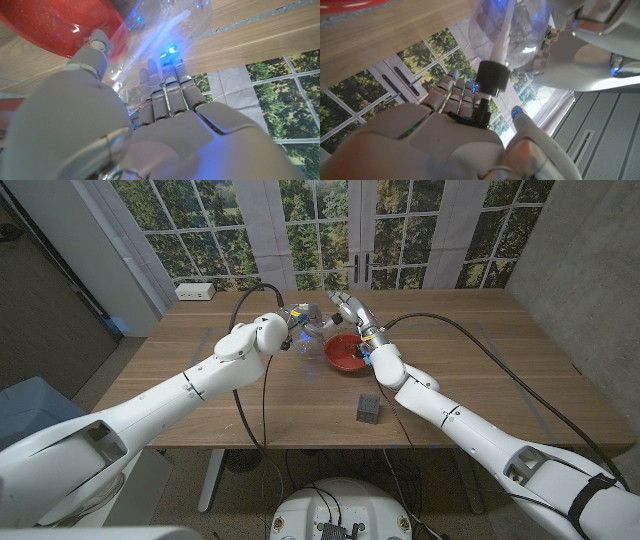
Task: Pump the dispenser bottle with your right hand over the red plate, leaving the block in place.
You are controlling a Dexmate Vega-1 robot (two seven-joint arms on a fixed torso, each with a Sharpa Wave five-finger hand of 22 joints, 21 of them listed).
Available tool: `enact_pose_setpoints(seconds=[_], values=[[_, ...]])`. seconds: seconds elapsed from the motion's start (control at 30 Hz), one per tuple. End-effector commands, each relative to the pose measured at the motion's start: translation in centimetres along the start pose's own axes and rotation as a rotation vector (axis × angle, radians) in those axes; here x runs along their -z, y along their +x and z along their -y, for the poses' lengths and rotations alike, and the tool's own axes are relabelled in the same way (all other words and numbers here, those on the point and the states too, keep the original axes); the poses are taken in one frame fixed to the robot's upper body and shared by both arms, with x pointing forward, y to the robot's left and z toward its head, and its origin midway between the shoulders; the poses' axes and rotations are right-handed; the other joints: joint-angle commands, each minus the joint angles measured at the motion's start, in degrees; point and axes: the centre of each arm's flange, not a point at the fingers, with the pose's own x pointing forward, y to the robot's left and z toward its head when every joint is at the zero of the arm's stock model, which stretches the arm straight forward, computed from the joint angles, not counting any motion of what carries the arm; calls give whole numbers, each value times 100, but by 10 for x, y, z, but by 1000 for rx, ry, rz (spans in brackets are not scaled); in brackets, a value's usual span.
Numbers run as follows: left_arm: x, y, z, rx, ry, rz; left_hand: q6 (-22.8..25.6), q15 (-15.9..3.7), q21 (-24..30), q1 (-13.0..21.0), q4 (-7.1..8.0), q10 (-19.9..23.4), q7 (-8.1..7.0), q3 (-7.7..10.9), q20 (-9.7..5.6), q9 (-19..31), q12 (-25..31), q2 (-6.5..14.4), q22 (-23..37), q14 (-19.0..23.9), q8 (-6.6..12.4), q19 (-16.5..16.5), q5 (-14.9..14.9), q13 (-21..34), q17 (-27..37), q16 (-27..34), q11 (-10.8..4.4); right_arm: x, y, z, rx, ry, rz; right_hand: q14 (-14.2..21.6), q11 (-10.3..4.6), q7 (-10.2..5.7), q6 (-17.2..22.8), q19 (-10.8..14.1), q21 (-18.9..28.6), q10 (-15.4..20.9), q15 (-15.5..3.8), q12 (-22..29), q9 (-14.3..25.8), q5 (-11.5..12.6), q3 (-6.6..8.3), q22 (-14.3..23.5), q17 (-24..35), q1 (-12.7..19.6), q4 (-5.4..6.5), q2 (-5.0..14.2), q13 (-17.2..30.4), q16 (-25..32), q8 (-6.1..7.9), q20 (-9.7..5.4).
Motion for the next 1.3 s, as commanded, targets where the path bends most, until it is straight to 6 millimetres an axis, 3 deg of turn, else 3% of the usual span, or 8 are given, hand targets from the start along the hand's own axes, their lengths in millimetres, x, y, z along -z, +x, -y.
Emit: enact_pose_setpoints(seconds=[0.03, 0.3, 0.5, 0.9, 1.3], values=[[-3, -1, 0, -1, -4, 14, 1206, -1881, 58, 1249, 411, 1128, -941, 457, -848, 27, -5, 1221, 19, 1061, -3, 320, 40, 1, 34, 64, -1066, -8, 1, -31, -97, 4, 39, -10, -10, 23, -5, -1, 2, 6, 28, 7, 33, 16, 7, 30, 22, -30, 25, 176, 16, -8, -8, 35], [-1, -2, 0, -5, -6, 8, 1216, -1882, 79, 1262, 398, 1144, -923, 449, -852, 26, -12, 1214, 18, 1081, -17, 326, 40, -10, 34, 70, -1049, -10, 2, -34, -118, -18, 43, -9, 0, 36, -20, 6, 5, 2, 20, 6, 32, 18, -3, 30, 24, -53, 43, 161, 15, -9, -12, 45], [-1, -3, -1, -7, -5, 9, 1217, -1882, 89, 1270, 390, 1155, -917, 445, -852, 26, -13, 1208, 17, 1081, -26, 324, 40, -14, 32, 67, -1054, -8, 4, -23, -83, -21, 42, -11, 4, 42, -20, 7, 6, -3, 20, 4, 32, 22, 0, 29, 23, -55, 44, 158, 15, -11, -10, 51], [-3, -6, -3, -12, 5, 9, 1272, -1884, 123, 1294, 375, 1202, -877, 429, -871, 25, -13, 1197, 16, 1096, -36, 329, 40, -30, 29, 69, -1021, 4, 2, 39, 145, -7, -1, -2, -11, 18, -18, 0, 3, -2, 12, 5, 31, 29, 11, 29, 17, -38, 25, 157, 14, -12, -6, 42], [-5, -5, -3, -5, 5, 6, 1329, -1882, 175, 1333, 354, 1249, -789, 406, -911, 19, -20, 1186, 13, 1191, -57, 368, 42, -63, 38, 112, -983, 5, -9, 58, 231, -8, 10, -17, -10, 20, -12, -14, -2, 0, 7, 7, 30, 30, 21, 28, 5, -6, -16, 138, 14, -25, -2, 51]])
